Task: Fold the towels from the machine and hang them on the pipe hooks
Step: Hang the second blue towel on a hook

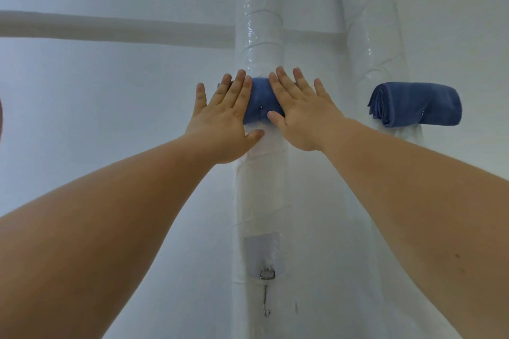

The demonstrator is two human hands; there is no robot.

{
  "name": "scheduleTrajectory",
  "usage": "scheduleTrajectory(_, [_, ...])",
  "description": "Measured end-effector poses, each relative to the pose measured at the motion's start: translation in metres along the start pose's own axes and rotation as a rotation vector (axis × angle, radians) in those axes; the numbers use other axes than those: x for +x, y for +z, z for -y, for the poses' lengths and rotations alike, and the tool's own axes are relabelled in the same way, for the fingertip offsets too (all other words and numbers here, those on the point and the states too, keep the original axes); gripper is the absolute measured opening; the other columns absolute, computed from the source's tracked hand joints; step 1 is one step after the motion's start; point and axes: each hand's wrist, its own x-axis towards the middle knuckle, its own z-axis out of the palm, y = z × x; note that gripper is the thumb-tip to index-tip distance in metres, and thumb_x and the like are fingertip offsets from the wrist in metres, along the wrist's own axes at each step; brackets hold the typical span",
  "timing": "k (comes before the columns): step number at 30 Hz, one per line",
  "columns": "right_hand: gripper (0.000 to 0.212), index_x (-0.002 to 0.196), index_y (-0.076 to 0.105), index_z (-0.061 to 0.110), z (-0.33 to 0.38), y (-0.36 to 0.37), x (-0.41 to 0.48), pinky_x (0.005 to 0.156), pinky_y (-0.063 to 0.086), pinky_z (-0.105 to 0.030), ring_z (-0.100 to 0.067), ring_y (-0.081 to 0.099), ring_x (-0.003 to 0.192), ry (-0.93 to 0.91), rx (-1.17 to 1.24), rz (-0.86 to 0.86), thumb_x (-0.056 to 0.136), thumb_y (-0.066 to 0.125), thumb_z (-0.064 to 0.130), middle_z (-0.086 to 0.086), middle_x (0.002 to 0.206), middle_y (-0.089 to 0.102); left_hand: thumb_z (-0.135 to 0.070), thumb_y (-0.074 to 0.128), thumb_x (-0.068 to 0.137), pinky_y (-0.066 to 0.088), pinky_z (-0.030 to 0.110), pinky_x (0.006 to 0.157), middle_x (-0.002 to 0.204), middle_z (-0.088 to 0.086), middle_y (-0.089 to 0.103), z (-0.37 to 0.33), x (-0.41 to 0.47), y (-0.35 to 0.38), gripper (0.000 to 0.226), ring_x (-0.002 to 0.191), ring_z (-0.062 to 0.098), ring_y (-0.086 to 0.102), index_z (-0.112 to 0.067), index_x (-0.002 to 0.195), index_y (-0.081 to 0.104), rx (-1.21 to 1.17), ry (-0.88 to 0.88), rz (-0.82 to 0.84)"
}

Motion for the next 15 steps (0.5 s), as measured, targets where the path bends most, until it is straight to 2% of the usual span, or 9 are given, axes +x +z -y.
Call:
scheduleTrajectory(3, [0.077, 0.157, -0.018, 0.025, -0.001, -0.004, -0.006, 0.125, -0.001, -0.052, -0.023, -0.017, 0.154, 0.016, 0.047, 0.026, 0.102, 0.027, 0.056, 0.007, 0.167, -0.021, -0.071, 0.028, 0.095, -0.011, 0.056, 0.124, 0.167, -0.003, -0.027, 0.000, -0.009, -0.005, 0.096, 0.154, 0.019, -0.022, -0.020, 0.156, -0.025, 0.011, -0.017, -0.013])
scheduleTrajectory(7, [0.078, 0.158, -0.013, 0.024, 0.000, -0.007, -0.017, 0.126, 0.001, -0.052, -0.025, -0.015, 0.155, 0.022, 0.099, -0.026, 0.102, 0.031, 0.056, 0.003, 0.168, -0.017, -0.069, 0.031, 0.095, -0.008, 0.055, 0.125, 0.167, -0.003, -0.026, 0.000, -0.022, -0.012, 0.095, 0.155, 0.020, -0.020, -0.021, 0.158, -0.022, 0.007, -0.056, -0.061])
scheduleTrajectory(12, [0.072, 0.160, 0.002, 0.025, 0.024, 0.004, -0.042, 0.125, -0.002, -0.049, -0.027, -0.010, 0.155, -0.034, 0.071, -0.184, 0.102, 0.032, 0.055, -0.003, 0.169, -0.007, -0.062, 0.038, 0.094, -0.003, 0.051, 0.127, 0.171, 0.002, -0.010, 0.005, -0.051, -0.015, 0.092, 0.157, 0.023, -0.006, -0.020, 0.161, -0.008, -0.058, -0.014, -0.140])
scheduleTrajectory(15, [0.074, 0.161, 0.005, 0.024, 0.048, 0.015, -0.057, 0.125, -0.002, -0.051, -0.028, -0.011, 0.155, -0.008, 0.016, -0.198, 0.101, 0.035, 0.055, -0.006, 0.169, -0.006, -0.061, 0.041, 0.094, 0.001, 0.051, 0.127, 0.171, 0.004, -0.005, 0.019, -0.072, -0.009, 0.090, 0.158, 0.025, -0.001, -0.020, 0.162, -0.003, -0.084, 0.010, -0.133])
